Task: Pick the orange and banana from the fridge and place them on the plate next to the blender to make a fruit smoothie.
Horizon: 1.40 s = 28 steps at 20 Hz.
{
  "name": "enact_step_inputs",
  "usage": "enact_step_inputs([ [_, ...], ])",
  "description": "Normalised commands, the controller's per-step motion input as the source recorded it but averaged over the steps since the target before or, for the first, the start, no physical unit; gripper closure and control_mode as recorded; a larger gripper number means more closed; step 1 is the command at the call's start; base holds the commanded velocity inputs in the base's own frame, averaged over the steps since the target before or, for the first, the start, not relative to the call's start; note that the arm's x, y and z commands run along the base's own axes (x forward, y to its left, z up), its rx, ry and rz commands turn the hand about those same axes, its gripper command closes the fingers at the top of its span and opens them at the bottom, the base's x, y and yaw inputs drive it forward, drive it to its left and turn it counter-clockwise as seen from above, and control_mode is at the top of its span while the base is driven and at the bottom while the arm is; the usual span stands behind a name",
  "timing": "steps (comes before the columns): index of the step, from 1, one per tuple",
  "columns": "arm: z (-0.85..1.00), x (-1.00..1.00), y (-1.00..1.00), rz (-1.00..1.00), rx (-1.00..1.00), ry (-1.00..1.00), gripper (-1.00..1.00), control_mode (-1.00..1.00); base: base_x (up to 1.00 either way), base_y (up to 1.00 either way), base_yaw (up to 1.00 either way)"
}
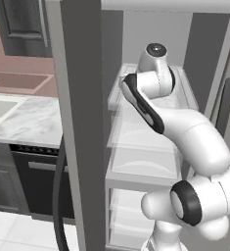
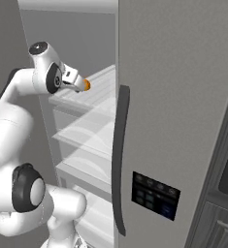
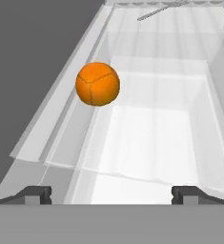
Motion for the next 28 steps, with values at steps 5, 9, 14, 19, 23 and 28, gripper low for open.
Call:
enact_step_inputs([
  [5,-0.04,0.49,0.00,0.00,0.00,0.06,-1.00,-1.00,0.00,0.00,0.00],
  [9,-0.16,0.39,0.00,0.00,0.00,0.09,-1.00,-1.00,0.00,0.00,0.00],
  [14,-0.24,0.42,0.00,0.00,0.00,0.07,-1.00,-1.00,0.00,0.00,0.00],
  [19,-0.11,0.45,-0.02,0.00,0.00,0.02,-1.00,-1.00,0.00,0.00,0.00],
  [23,-0.16,0.36,0.00,0.00,0.00,0.00,-1.00,-1.00,0.00,0.00,0.00],
  [28,-0.21,0.31,0.00,0.00,0.00,0.00,-1.00,-1.00,0.00,0.00,0.00],
])
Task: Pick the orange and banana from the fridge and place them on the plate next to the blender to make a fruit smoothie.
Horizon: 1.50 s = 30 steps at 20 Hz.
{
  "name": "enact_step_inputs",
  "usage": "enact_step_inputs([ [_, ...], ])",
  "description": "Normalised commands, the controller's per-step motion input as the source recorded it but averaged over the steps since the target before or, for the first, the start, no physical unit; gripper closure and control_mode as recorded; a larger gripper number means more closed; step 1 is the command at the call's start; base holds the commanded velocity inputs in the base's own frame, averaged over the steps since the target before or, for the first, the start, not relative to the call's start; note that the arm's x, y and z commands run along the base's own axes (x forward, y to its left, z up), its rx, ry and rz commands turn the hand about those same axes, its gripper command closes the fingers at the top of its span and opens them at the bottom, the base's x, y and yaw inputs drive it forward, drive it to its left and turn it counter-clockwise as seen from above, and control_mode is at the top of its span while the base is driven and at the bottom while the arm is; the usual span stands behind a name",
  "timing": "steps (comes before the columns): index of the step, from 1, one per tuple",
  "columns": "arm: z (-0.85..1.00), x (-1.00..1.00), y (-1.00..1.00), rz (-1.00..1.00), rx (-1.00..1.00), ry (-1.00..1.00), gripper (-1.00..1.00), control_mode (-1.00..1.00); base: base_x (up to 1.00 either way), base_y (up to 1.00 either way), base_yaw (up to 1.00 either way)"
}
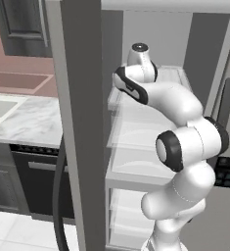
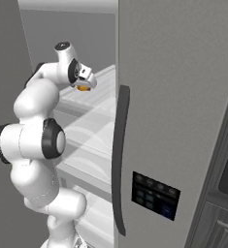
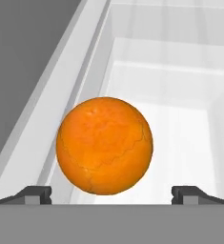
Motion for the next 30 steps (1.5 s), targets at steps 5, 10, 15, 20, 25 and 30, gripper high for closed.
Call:
enact_step_inputs([
  [5,-0.16,0.34,-0.02,0.00,0.00,0.00,-1.00,-1.00,0.00,0.00,0.00],
  [10,-0.16,0.36,-0.02,0.00,0.00,0.00,-1.00,-1.00,0.00,0.00,0.00],
  [15,-0.26,0.11,0.00,0.00,0.00,0.00,1.00,-1.00,0.00,0.00,0.00],
  [20,-0.22,-0.02,0.00,0.00,0.00,-0.04,1.00,-1.00,0.00,0.00,0.00],
  [25,0.00,-0.62,-0.07,0.00,0.00,-0.19,1.00,-1.00,0.00,0.00,0.00],
  [30,0.00,-1.00,-0.33,0.00,0.03,-0.18,1.00,-1.00,0.00,0.00,0.00],
])
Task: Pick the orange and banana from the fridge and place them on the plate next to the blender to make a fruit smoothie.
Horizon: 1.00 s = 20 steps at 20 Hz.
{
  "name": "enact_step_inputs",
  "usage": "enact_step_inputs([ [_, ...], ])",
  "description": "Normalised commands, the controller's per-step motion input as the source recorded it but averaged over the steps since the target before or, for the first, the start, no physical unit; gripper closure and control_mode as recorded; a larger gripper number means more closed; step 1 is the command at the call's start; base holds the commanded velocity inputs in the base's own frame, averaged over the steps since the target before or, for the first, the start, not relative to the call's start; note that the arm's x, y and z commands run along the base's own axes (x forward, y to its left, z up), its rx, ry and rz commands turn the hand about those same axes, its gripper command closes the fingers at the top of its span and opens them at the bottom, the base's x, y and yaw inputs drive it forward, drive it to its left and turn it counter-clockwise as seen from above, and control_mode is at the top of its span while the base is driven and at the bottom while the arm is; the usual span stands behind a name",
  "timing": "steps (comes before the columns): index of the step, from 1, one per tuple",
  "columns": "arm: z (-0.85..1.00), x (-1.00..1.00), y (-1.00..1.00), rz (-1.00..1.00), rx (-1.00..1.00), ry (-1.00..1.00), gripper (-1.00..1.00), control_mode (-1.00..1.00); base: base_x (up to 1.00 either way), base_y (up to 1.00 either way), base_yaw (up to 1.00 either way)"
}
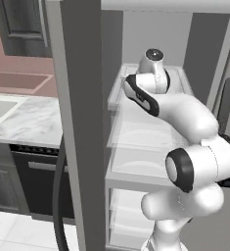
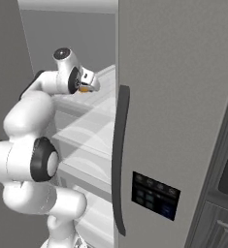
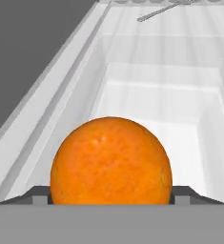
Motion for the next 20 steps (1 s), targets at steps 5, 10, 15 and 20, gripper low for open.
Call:
enact_step_inputs([
  [5,0.01,-1.00,-0.29,0.00,0.04,-0.05,1.00,-1.00,0.00,0.00,0.00],
  [10,0.24,-1.00,-0.10,0.00,0.01,0.00,1.00,-1.00,0.00,0.00,0.00],
  [15,0.30,-1.00,-0.01,0.00,0.01,0.03,1.00,-1.00,0.00,0.00,0.00],
  [20,0.07,-1.00,0.00,0.00,0.00,0.09,1.00,-1.00,0.00,0.00,0.00],
])
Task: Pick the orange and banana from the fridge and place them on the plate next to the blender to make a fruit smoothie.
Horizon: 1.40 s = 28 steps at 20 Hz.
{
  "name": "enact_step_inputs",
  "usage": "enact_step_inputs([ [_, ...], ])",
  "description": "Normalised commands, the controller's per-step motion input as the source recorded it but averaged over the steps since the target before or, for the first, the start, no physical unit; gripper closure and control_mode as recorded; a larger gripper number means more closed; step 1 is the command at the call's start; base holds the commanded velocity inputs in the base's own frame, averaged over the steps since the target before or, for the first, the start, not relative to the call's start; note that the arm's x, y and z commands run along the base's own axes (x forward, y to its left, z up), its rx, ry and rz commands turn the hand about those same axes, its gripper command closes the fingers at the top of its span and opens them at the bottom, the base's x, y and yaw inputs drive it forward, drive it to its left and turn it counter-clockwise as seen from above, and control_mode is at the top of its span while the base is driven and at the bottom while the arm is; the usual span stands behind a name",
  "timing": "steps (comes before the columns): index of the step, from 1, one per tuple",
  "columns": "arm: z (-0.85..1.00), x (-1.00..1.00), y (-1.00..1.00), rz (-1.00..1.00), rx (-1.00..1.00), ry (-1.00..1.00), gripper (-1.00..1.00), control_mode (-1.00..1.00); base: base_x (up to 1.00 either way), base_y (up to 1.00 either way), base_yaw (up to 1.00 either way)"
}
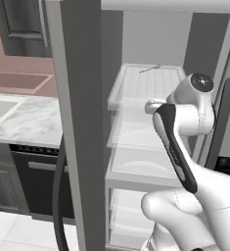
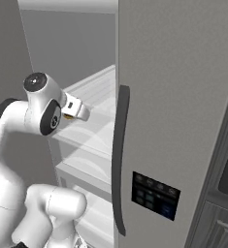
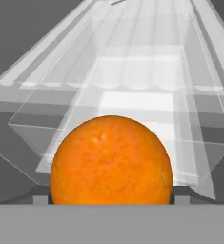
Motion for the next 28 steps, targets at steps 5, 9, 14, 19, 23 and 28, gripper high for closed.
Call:
enact_step_inputs([
  [5,-0.20,-1.00,0.00,0.00,0.00,0.06,1.00,-1.00,0.00,0.00,0.00],
  [9,-0.51,-0.86,0.00,0.00,0.00,0.12,1.00,-1.00,0.00,0.00,0.00],
  [14,-0.29,-0.15,0.00,0.00,0.00,0.09,1.00,-1.00,0.00,0.00,0.00],
  [19,-0.10,-0.09,0.00,0.02,-0.01,-0.02,1.00,-1.00,0.00,0.00,0.00],
  [23,0.00,-0.16,0.00,0.05,-0.01,-0.05,1.00,1.00,-0.72,0.00,0.29],
  [28,0.00,0.00,0.00,0.00,0.00,0.00,1.00,1.00,-1.00,0.00,0.49],
])
